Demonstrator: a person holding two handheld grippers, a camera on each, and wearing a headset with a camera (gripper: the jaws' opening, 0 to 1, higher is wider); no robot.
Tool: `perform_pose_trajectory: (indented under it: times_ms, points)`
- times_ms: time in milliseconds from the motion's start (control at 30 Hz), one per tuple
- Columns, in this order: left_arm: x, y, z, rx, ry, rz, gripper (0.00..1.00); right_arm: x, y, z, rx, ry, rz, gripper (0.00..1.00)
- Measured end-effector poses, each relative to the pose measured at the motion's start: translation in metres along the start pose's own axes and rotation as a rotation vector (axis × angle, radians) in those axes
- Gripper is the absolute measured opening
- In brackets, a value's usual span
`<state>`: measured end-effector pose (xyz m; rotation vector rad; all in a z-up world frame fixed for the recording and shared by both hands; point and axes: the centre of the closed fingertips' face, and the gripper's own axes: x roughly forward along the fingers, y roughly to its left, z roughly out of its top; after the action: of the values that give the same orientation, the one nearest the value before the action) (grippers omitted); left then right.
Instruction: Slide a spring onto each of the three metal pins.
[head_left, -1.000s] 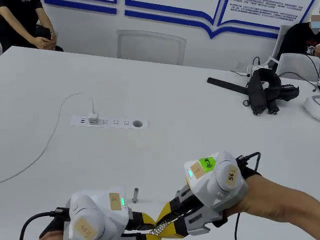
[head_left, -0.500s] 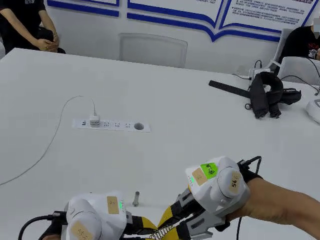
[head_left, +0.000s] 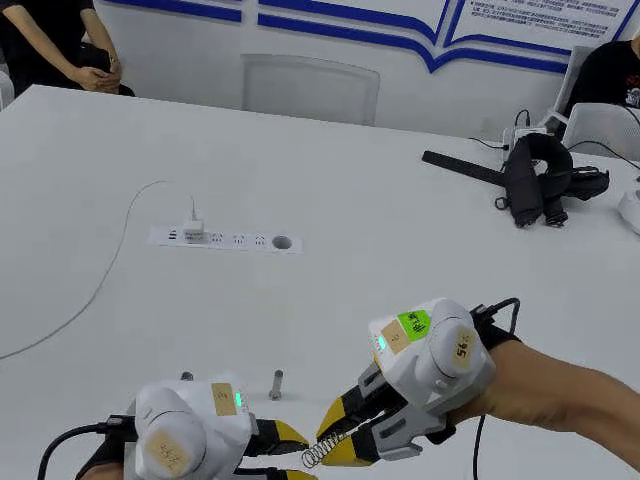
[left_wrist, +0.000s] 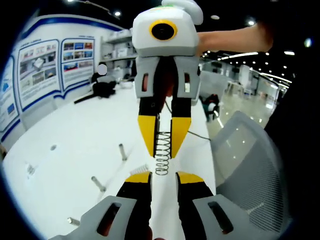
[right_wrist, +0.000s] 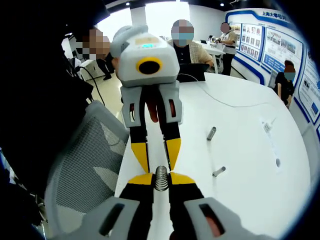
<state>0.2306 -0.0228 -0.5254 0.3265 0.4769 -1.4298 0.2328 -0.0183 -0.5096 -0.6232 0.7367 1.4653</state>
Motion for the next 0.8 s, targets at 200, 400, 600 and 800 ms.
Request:
perform_pose_trajectory:
  times_ms: [200, 400, 600, 800]
  points:
    - [-0.005, 0.005, -0.013, -0.028, 0.008, 0.028, 0.18, 0.005, -0.016, -0.018, 0.058, 0.052, -0.076, 0.12]
    - [-0.011, 0.011, -0.029, -0.078, 0.021, 0.073, 0.23, 0.007, -0.031, -0.035, 0.129, 0.087, -0.125, 0.12]
    - [-0.019, 0.017, -0.042, -0.124, 0.029, 0.121, 0.28, 0.007, -0.046, -0.046, 0.195, 0.114, -0.153, 0.12]
    - [-0.027, 0.026, -0.055, -0.162, 0.039, 0.175, 0.34, 0.007, -0.062, -0.050, 0.212, 0.133, -0.174, 0.12]
